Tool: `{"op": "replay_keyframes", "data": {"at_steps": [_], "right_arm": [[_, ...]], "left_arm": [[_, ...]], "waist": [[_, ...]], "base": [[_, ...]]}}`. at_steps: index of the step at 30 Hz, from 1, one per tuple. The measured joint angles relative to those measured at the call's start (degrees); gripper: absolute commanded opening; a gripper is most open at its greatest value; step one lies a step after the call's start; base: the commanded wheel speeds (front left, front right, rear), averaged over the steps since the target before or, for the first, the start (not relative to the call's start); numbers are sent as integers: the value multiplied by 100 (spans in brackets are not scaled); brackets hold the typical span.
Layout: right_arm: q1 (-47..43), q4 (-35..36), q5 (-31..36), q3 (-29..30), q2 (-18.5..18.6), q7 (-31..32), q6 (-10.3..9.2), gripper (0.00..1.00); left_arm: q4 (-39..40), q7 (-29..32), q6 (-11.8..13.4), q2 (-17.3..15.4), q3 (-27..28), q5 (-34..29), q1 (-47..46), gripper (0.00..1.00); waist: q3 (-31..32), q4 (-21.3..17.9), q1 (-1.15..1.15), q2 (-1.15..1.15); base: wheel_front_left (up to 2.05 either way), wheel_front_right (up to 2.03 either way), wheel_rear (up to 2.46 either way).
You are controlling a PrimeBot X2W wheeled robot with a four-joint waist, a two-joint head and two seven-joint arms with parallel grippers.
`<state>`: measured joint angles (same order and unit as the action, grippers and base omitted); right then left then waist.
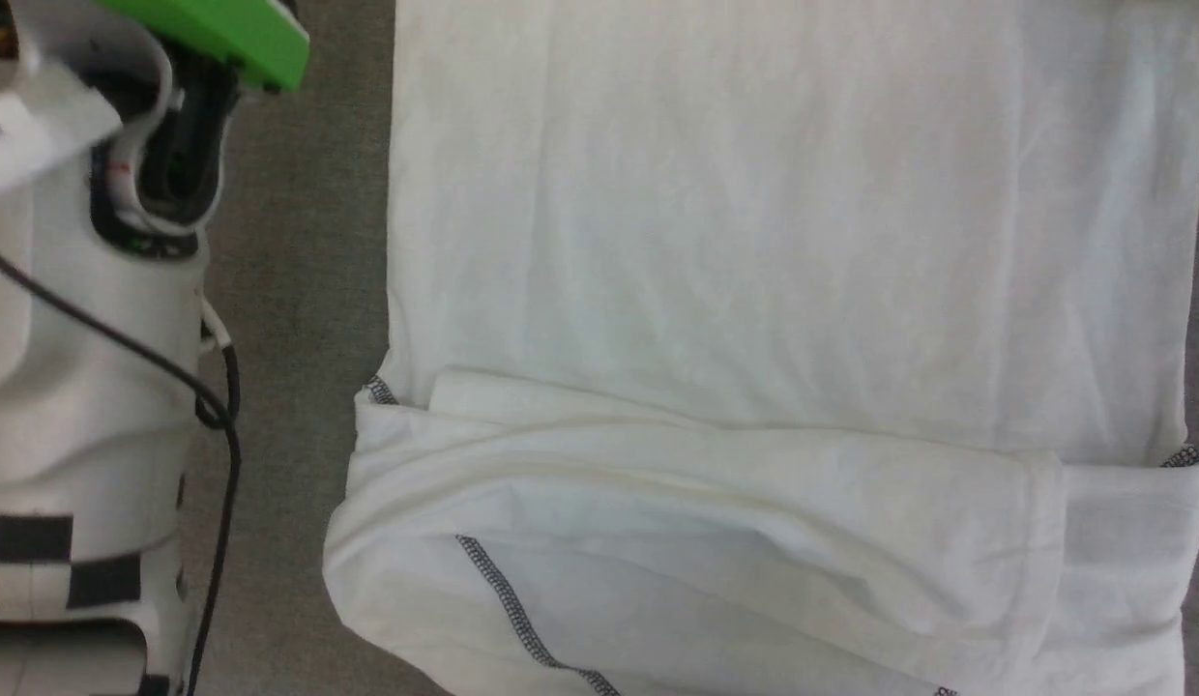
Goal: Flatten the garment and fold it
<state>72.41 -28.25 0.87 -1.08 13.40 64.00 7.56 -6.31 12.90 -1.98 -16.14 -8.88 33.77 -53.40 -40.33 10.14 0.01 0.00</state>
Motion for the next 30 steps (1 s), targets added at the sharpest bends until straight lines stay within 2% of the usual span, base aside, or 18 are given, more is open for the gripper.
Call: {"op": "replay_keyframes", "data": {"at_steps": [3,6,10,14,20,21,22,23,25,30], "right_arm": [[70,48,-220,-167,-58,-34,0,0],[133,56,-405,-337,-120,-65,-1,0],[164,78,-617,-624,-145,-130,0,0],[181,158,-856,-854,-134,-157,-1,0],[289,314,-1103,-1015,-65,-205,0,0],[299,339,-1131,-1032,-55,-210,0,0],[309,356,-1155,-1042,-46,-211,0,0],[324,372,-1176,-1051,-33,-211,0,0],[358,394,-1204,-1069,-16,-212,0,0],[389,396,-1233,-1033,27,-314,0,0]], "left_arm": [[-636,936,13,4,-119,240,-815,100],[-1230,1800,110,-76,-386,216,-1443,100],[-1870,2706,270,-260,-801,-157,-1944,100],[-2219,3312,380,-444,-1101,-466,-2192,100],[-2350,3716,457,-514,-1217,-528,-2315,100],[-2348,3797,459,-533,-1218,-527,-2337,61],[-2327,3813,459,-545,-1211,-525,-2343,14],[-2308,3813,459,-550,-1178,-481,-2343,0],[-2259,3804,455,-552,-1117,-358,-2341,0],[-2130,3293,452,-546,-998,-296,-2273,0]], "waist": [[-16,-134,0,0],[-56,-276,0,0],[-137,-468,0,0],[-250,-621,0,0],[-442,-746,-1,0],[-471,-759,-1,0],[-493,-768,-1,0],[-516,-777,-1,0],[-549,-787,-1,0],[-567,-763,0,0]], "base": [[0,0,0],[0,0,0],[0,0,0],[0,0,0],[0,0,0],[0,0,0],[0,0,0],[0,0,0],[0,0,0],[0,0,0]]}}
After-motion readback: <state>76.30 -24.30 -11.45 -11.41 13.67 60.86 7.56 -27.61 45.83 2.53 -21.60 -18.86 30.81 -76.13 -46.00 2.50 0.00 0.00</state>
